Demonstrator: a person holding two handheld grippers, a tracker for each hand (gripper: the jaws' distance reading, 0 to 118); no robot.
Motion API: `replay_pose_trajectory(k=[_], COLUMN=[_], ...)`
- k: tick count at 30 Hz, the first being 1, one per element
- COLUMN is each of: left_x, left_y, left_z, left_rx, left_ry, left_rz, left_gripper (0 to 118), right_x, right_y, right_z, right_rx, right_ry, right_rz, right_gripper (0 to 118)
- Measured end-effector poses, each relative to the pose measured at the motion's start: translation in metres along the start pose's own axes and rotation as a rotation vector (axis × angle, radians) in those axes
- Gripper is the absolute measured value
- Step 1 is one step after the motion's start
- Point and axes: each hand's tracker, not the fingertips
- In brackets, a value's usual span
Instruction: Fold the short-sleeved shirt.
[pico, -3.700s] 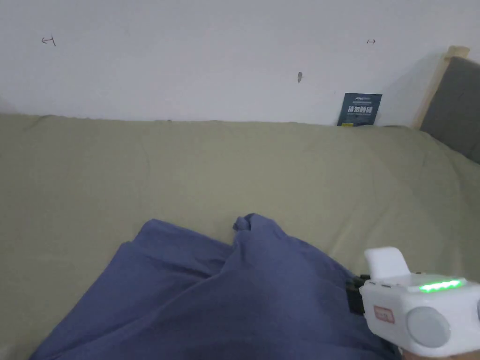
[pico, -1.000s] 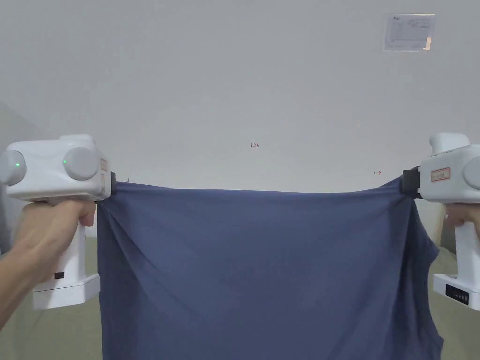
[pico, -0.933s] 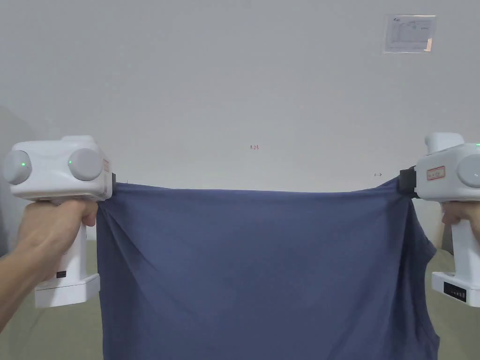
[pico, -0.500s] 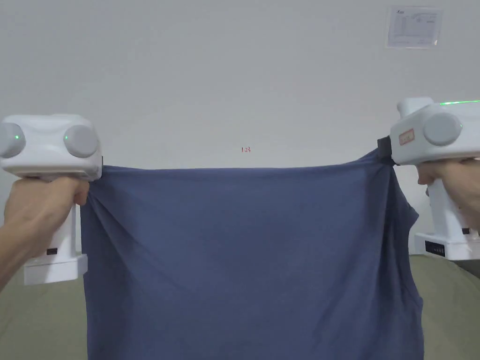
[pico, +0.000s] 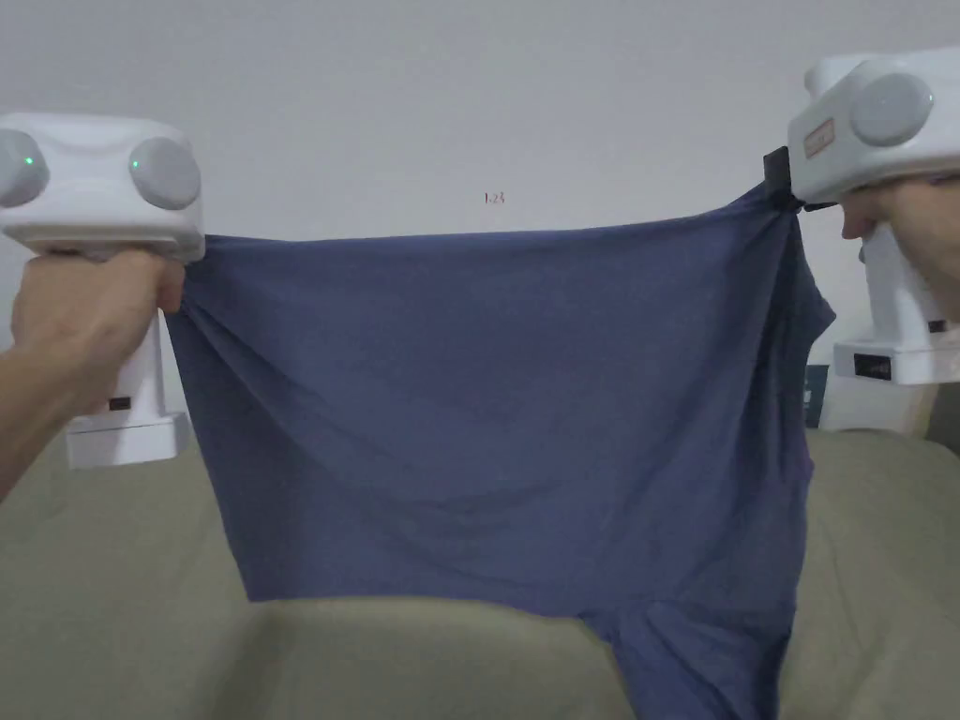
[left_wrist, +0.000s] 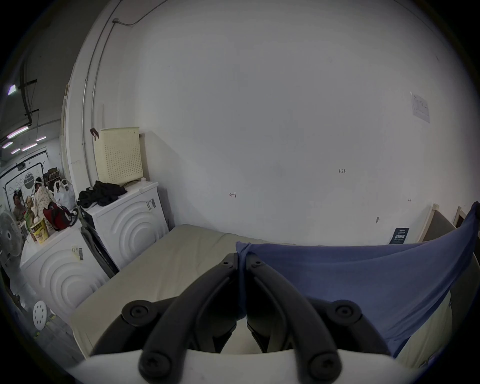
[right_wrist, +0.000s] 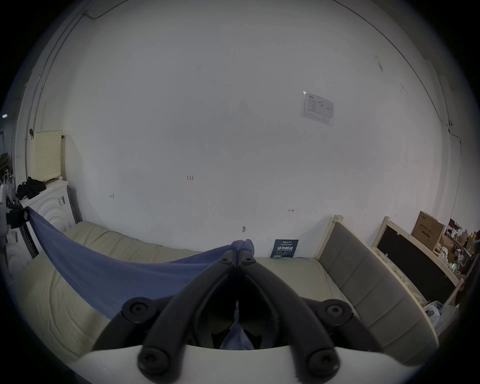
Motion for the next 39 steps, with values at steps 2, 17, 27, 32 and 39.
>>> replay_pose_trajectory(k=[2,17,27,32,39], left_x=[0.002,0.009,-0.063,-0.102,-0.139], left_y=[-0.013,-0.194,-0.344,-0.392,-0.444], left_z=[-0.013,-0.037,0.066,0.107,0.171], left_rx=[-0.018,-0.278,-0.406,-0.472,-0.528], left_ry=[0.004,-0.056,-0.129,-0.156,-0.178], left_rz=[-0.01,-0.075,-0.144,-0.097,-0.1], left_gripper=[1,1,1,1,1], right_x=[-0.003,-0.018,-0.026,-0.017,-0.003], right_y=[-0.011,-0.21,-0.374,-0.433,-0.485], right_z=[-0.011,-0.03,0.118,0.177,0.239], right_rx=[-0.013,-0.29,-0.424,-0.483,-0.533], right_ry=[-0.004,0.078,0.162,0.188,0.202], right_rz=[0.016,-0.008,-0.023,-0.098,-0.138], right_gripper=[2,2,2,2,2])
